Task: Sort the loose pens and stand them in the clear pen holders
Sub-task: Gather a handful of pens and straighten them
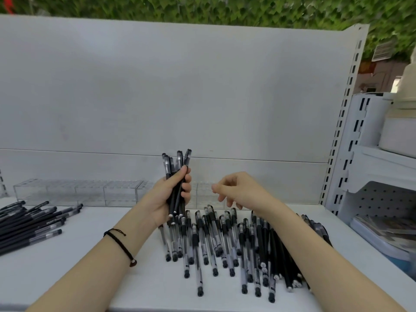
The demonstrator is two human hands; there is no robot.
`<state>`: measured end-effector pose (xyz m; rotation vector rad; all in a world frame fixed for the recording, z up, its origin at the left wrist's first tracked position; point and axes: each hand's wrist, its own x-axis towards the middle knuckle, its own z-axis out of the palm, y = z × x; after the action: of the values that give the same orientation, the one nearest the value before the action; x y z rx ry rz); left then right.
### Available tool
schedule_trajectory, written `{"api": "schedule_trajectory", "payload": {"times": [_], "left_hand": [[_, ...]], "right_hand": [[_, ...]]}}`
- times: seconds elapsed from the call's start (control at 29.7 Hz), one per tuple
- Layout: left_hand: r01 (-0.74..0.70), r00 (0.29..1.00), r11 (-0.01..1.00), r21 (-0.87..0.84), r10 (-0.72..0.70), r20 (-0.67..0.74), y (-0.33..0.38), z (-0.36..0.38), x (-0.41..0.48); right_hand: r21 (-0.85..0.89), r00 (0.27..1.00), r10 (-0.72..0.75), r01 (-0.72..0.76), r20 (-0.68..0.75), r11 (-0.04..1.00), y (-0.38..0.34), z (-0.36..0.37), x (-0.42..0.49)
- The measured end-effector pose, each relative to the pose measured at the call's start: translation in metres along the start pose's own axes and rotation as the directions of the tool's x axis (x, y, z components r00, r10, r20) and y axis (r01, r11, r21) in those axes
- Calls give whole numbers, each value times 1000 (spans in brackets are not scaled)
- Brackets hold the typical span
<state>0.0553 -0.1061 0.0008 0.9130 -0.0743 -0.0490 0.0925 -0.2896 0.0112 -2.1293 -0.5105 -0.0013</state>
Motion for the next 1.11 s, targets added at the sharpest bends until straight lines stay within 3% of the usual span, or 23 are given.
{"api": "schedule_trajectory", "payload": {"times": [0.24,0.4,0.61,0.77,1.11], "left_hand": [[0,999,993,115,4,-37,-4,13,-7],[61,998,994,93,-62,5,2,35,-6],[164,986,986,16,-164,20,-40,66,15],[242,965,970,-5,-240,106,-65,67,14],[280,952,960,21,-280,121,-71,61,13]], "right_hand": [[-424,995,-98,96,17,900,6,-17,-8],[-513,998,-54,63,33,856,14,-53,-22],[-543,992,120,-78,42,836,31,-86,-28],[-576,979,199,-144,32,805,43,-85,-28],[-659,940,340,-242,22,712,34,-85,-36]]}}
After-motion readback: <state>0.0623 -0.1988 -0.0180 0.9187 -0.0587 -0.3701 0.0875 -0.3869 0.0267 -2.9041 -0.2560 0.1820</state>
